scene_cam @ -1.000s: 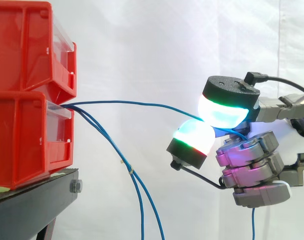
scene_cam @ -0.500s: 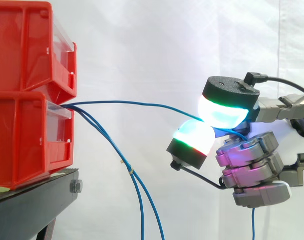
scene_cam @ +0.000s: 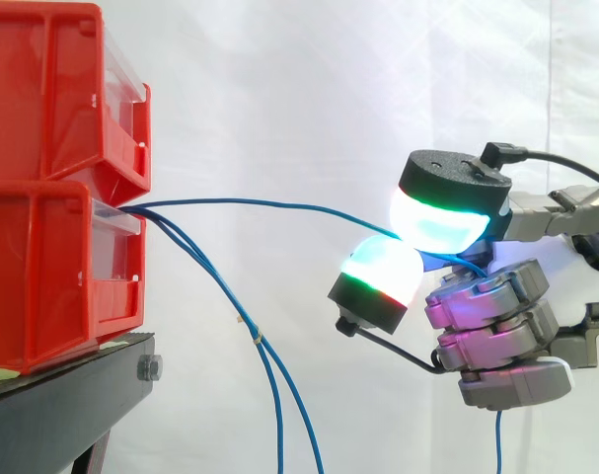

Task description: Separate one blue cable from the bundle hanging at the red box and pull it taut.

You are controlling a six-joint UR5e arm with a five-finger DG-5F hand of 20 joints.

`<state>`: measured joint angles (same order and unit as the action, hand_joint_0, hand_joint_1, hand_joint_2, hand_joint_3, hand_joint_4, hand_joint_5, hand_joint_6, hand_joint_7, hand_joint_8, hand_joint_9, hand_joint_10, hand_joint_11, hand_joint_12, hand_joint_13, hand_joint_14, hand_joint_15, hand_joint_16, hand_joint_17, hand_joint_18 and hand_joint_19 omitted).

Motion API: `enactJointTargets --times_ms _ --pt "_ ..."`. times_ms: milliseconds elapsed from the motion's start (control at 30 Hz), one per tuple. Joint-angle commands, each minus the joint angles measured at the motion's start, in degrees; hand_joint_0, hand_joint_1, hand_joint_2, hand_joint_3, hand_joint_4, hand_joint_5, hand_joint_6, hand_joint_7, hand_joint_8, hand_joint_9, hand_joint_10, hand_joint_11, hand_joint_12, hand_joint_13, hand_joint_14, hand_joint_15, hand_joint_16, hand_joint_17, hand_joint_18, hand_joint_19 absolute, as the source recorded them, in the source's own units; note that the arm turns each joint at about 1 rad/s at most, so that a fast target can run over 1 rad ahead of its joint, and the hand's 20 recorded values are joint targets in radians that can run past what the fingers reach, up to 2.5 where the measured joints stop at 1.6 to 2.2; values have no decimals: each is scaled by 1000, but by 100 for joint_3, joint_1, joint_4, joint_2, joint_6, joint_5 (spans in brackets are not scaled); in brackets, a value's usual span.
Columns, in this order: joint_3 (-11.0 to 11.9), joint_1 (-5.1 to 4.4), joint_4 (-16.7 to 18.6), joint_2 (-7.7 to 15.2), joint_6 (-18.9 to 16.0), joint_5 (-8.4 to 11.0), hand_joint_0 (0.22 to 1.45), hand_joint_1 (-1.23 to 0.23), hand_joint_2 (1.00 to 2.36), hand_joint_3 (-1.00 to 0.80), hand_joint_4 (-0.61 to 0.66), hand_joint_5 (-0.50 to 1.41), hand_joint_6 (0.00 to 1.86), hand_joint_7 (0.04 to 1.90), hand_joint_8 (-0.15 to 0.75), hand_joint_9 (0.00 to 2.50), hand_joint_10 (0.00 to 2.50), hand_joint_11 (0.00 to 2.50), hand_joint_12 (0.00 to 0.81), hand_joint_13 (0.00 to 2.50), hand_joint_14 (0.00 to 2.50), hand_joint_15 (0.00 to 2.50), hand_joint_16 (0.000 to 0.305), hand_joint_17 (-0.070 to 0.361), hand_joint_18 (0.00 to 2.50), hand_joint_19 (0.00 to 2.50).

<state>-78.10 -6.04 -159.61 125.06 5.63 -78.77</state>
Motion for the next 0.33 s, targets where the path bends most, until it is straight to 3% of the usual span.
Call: enactJointTargets --times_ms 0,300 --pt "-4 7 0 0 0 2 625 -684 1026 -96 -8 -168 881 1046 276 952 1344 1576 365 836 1875 1513 37 84 1197 1528" --pt "-4 -2 0 -8 0 2 626 -686 1026 -95 -8 -168 880 1047 280 953 1340 1589 365 841 1858 1521 37 83 1195 1538"
